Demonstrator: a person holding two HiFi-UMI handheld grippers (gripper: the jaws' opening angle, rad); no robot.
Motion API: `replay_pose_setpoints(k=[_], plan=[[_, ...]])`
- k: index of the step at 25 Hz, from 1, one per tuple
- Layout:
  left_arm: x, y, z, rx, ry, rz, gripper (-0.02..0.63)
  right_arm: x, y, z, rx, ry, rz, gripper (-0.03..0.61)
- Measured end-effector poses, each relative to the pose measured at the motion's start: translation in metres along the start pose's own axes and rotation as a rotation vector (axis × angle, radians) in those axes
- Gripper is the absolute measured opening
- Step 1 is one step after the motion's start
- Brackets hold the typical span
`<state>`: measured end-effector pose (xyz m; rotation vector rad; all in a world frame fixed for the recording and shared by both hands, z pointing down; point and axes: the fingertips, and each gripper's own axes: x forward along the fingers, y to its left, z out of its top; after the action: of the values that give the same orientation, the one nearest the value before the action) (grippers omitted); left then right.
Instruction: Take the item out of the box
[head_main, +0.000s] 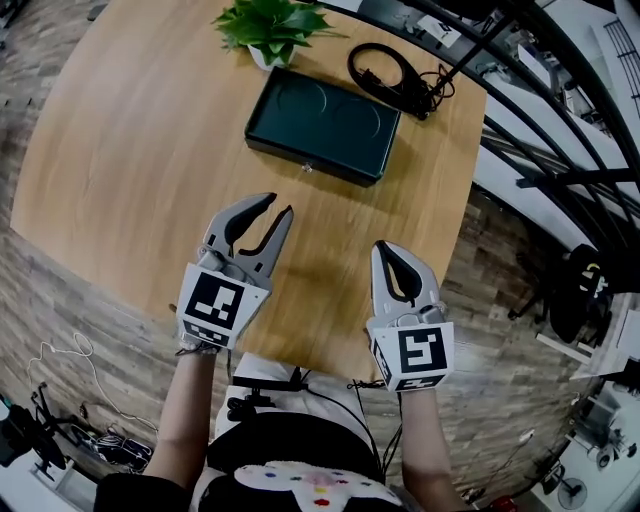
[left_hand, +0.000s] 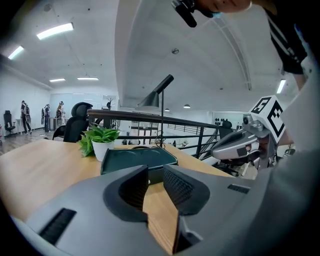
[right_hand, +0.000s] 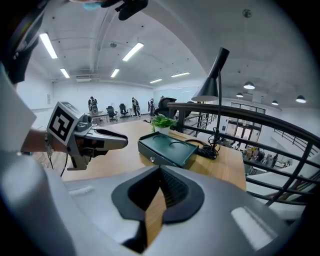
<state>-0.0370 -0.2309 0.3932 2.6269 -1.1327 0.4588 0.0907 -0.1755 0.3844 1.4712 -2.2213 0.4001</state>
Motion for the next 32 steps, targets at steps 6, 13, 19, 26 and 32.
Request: replay_pose_setpoints(k=[6,13,19,26,32], plan=[[0.032,0.014,-0.013,-0.007,0.044,-0.009,0.089,0.017,-0.007,-0.003,0.02,0.011,-0.016,0.009],[0.063,0.026,-0.039,-0.001,0.127,-0.002,0.11,0.029,-0.013,-0.011,0.021,0.038,-0.036,0.009],[0.085,0.029,-0.053,-0.004,0.158,-0.019,0.11,0.037,-0.015,-0.018,0.002,0.06,-0.034,0.009],[0.104,0.027,-0.062,0.028,0.22,-0.012,0.11,0.037,-0.02,-0.023,0.037,0.061,-0.054,0.009],[0.113,0.027,-0.064,0.023,0.256,0.011,0.109,0.036,-0.024,-0.024,0.022,0.07,-0.049,0.009]])
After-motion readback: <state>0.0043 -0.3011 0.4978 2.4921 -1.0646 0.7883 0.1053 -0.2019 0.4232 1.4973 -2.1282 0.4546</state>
